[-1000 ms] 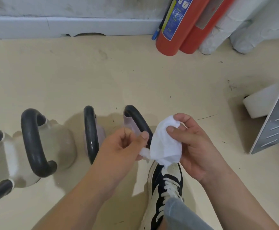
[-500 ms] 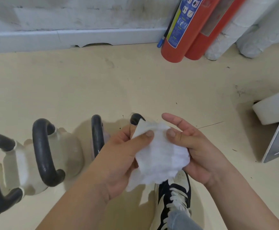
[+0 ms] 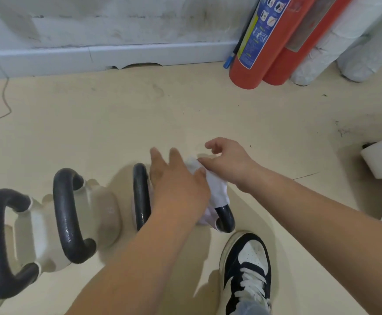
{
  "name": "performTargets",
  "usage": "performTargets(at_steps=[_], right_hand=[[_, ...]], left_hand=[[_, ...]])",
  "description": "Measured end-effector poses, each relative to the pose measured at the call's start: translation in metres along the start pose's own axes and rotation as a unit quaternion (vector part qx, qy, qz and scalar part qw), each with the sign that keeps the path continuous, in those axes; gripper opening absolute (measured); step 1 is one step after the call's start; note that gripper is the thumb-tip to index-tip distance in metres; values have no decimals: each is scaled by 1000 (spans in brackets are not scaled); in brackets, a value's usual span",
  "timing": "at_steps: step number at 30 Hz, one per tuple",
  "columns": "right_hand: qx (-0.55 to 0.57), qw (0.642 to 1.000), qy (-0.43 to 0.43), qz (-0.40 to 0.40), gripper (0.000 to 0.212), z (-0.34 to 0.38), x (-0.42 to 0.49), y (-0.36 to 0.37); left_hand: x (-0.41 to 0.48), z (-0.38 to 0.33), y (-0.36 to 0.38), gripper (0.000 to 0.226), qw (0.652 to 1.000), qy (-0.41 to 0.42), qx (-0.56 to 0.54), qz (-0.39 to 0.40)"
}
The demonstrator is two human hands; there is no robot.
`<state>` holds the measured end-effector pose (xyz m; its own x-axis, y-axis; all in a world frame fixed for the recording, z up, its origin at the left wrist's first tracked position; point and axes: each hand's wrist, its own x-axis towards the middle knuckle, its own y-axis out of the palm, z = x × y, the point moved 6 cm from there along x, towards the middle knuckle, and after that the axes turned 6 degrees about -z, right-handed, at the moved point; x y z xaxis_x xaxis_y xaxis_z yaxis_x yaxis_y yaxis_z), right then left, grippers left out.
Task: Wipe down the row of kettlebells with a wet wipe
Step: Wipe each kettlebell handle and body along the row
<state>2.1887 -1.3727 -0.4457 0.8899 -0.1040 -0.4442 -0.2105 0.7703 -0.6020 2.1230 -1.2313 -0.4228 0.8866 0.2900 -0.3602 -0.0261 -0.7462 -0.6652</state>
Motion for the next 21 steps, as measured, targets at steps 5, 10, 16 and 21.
performTargets(at_steps=[5, 10, 16, 21], right_hand=[[114, 993, 24, -4, 25, -8, -20, 1], [259, 944, 144, 144, 60, -7, -42, 15], [197, 946, 166, 199, 80, -2, -26, 37], [207, 946, 148, 202, 70, -9, -33, 37]], left_hand=[[9, -22, 16, 30, 994, 94, -27, 57], [26, -8, 35, 31, 980, -49, -159, 112], [44, -3, 46, 36, 958, -161, -192, 137], [29, 6, 60, 48, 907, -228, -341, 95]])
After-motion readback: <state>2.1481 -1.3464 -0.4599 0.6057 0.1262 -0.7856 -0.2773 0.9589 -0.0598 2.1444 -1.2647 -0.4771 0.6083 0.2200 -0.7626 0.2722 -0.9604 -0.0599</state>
